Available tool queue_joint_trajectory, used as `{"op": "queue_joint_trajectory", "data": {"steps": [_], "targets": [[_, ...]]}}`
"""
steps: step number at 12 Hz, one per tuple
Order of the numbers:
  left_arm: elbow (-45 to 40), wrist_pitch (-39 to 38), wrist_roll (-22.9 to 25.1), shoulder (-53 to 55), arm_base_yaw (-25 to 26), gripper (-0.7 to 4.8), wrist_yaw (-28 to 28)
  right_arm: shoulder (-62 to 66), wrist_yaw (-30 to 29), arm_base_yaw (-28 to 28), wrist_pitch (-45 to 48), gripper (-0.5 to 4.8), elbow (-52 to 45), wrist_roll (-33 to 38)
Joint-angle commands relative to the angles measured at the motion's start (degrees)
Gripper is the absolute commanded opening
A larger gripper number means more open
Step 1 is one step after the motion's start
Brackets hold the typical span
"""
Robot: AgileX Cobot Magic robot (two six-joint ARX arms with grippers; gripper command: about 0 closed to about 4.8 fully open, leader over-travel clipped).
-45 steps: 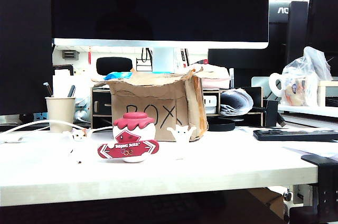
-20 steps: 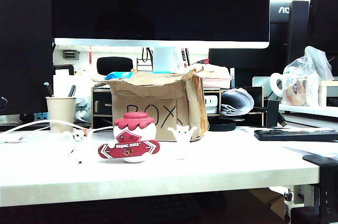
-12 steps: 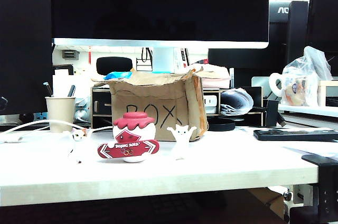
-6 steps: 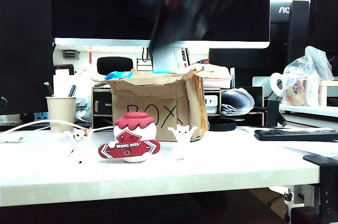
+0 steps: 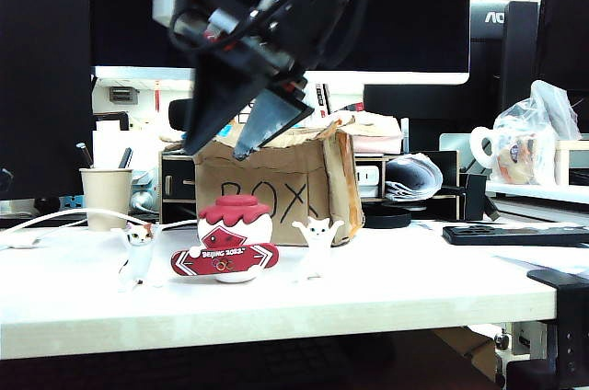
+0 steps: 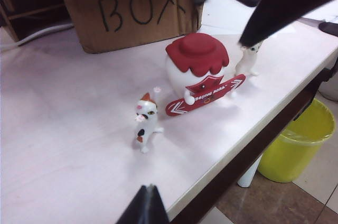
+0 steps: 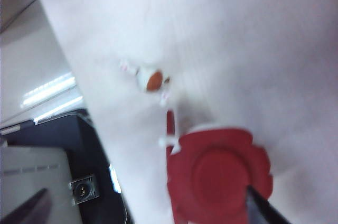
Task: Put the doll that is least similar in size compared to the others into the paper box.
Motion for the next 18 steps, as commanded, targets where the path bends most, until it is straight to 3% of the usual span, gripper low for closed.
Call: {"op": "queue_joint_trajectory", "data": {"steps": [1,3,15,16,18], "targets": [[0.09,0.31,0.2,0.02,0.07,-0.05,0.04,3.26,3.91,0.09,3.26,4.79,0.5,-1.77],[0.09,0.31,0.2,0.02,0.07,-0.05,0.04,5.62,6.62,0.02,4.57,4.79,0.5,-2.19],[0.09,0.31,0.2,0.02,0.07,-0.05,0.04,9.35,10.03,-0.76,6.95,4.79,0.5,-2.16],[0.09,0.31,0.2,0.02,0.07,-0.05,0.04,9.35,10.03,-0.76,6.45,4.6,0.5,-2.16],[0.09,0.31,0.2,0.02,0.07,-0.05,0.02,9.35,9.99,-0.74,5.86,2.08,0.5,-2.19]]}}
